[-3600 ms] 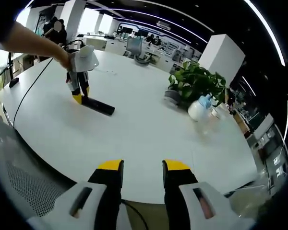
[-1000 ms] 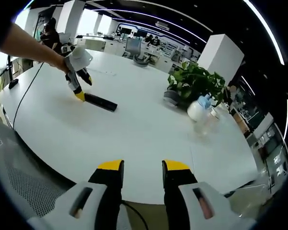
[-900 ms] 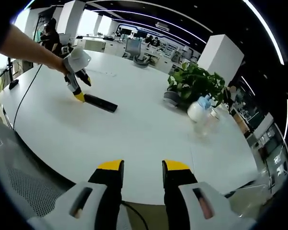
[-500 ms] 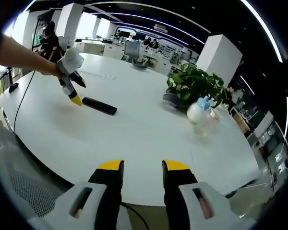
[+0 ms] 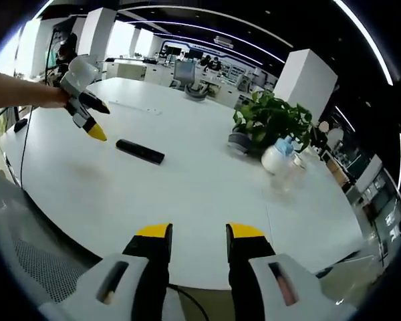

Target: Press the specified remote control buttons in sequence, fully releasing each button before pressing the next.

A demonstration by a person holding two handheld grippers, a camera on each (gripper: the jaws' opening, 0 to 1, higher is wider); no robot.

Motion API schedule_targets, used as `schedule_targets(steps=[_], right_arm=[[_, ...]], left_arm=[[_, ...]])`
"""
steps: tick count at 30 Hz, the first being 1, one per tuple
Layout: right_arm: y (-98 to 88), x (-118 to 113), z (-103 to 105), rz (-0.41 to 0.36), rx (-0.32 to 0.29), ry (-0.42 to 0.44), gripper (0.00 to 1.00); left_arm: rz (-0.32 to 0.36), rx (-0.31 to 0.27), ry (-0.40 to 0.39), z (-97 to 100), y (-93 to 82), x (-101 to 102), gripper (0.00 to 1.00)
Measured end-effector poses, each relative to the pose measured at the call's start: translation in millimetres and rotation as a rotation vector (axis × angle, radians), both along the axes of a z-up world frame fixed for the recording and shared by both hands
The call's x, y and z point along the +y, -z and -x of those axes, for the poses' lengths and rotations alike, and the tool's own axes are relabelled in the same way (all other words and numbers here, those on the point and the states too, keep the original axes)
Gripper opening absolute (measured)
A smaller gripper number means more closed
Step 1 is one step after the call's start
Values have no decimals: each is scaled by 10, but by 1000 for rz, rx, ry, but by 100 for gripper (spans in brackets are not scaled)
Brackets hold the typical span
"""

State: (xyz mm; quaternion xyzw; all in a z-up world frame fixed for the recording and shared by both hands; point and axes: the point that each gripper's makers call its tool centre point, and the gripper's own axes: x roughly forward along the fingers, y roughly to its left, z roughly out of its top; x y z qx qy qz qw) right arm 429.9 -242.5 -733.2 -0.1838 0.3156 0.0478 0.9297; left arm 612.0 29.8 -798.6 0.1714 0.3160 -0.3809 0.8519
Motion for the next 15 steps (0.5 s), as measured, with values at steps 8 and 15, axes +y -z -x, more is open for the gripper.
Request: schedule_targets(steps=[8,15], right_arm=[[-16,3,-5,-5,-10,-1,33],[-40,-2,-16,-17,-26,5,34]], left_arm=[[70,-65,-48,168,-295,64,84],[168,-109,-100,254,-594,55,84]])
